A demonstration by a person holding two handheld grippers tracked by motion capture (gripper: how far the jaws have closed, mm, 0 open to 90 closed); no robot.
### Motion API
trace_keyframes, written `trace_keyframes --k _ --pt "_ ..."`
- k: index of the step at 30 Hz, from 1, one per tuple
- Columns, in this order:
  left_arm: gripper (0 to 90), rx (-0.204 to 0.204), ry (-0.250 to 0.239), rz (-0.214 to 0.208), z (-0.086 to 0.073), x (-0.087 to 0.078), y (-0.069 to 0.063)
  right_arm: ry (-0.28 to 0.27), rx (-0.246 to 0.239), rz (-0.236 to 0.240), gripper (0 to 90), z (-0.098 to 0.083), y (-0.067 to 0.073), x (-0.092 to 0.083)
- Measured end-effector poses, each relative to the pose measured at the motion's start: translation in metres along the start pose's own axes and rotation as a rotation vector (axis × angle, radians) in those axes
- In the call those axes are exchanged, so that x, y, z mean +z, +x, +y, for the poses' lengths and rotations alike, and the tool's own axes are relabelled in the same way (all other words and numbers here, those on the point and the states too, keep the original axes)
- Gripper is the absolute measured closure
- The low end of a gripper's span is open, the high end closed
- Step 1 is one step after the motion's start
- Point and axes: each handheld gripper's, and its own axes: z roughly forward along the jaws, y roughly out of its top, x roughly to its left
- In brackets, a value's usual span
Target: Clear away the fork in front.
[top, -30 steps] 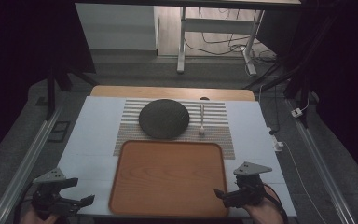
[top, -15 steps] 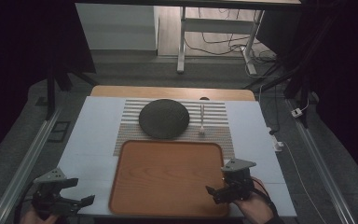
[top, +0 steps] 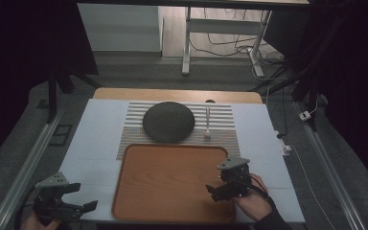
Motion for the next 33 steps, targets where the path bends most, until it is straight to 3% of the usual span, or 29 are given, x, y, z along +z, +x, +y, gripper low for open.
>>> trace_keyframes --k 21,33 --pt "1.5 0.002 0.010 -0.004 0.001 0.001 0.000 0.035 -0.060 -0.063 0.0 0.030 -0.012 0.032" --pt "1.5 0.001 0.014 -0.006 0.001 0.001 0.001 0.064 -0.081 -0.124 0.0 0.047 -0.027 0.055"
